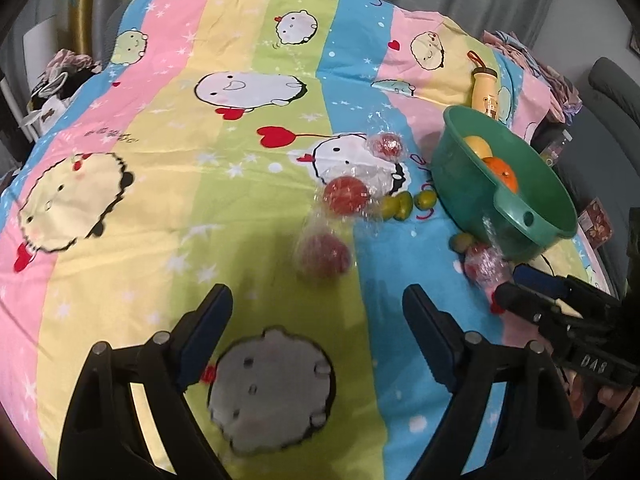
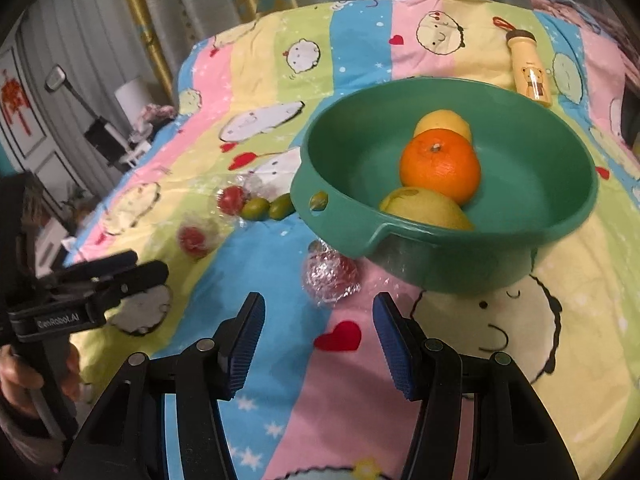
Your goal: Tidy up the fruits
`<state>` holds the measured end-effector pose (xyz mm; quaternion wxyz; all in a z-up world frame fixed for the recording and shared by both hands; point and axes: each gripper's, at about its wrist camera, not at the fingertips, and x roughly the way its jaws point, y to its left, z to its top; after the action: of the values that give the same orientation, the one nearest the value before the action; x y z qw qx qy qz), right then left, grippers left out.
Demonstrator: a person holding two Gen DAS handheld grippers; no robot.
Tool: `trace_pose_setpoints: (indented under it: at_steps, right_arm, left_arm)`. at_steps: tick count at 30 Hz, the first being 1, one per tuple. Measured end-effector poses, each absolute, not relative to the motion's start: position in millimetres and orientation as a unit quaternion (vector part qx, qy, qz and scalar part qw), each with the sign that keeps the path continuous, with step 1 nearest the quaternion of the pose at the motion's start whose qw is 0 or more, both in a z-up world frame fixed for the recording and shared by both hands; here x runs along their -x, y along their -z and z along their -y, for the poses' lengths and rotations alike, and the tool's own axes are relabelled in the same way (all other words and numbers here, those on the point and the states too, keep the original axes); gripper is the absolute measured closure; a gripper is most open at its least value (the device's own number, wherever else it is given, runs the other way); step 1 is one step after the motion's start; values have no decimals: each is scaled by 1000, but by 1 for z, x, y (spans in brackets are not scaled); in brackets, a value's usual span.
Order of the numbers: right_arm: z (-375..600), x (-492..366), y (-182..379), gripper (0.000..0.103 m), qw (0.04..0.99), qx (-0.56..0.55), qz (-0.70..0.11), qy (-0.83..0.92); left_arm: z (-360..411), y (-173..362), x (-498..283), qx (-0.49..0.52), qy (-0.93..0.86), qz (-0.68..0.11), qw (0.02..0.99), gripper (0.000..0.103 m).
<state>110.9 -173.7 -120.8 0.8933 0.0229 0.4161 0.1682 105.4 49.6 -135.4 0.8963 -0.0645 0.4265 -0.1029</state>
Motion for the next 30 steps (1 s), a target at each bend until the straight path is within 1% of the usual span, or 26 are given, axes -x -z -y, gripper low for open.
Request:
trace_pose_setpoints:
  at_steps: [6, 7, 9, 12, 13, 15, 18, 21, 30]
  right_arm:
    - [166, -124, 130, 44, 896, -20, -419, -145]
    - [165, -126, 131, 45, 896, -20, -421, -141]
    - [165, -131, 136, 49, 894, -28, -426, -139]
    - [165, -134, 136, 52, 894, -34, -424, -138]
    - [166, -136, 137, 52, 894, -39, -425, -139]
    - [167, -138, 138, 57, 894, -40, -426, -135]
    - [168, -139, 138, 67, 894, -39, -428, -129]
    - [172, -139, 139, 67, 893, -50, -427, -135]
    - [173, -120, 132, 68, 886, -60, -424, -179]
  left_arm:
    - [-44, 148, -128, 47, 92, -429, 897, 23]
    - [-42, 150, -130, 42, 91, -429, 898, 27]
    - [-39, 154, -134, 35, 95, -432, 896, 34]
    - [-37, 155, -135, 30, 99, -428, 898, 35]
    - [-37, 156, -136, 28, 99, -428, 898, 40]
    - [-36, 156, -137, 28, 101, -427, 898, 49]
    - [-36, 157, -138, 27, 101, -425, 899, 56]
    - [-40, 157, -137, 37, 104, -423, 899, 66]
    - [-52, 152, -126, 80, 112, -418, 898, 68]
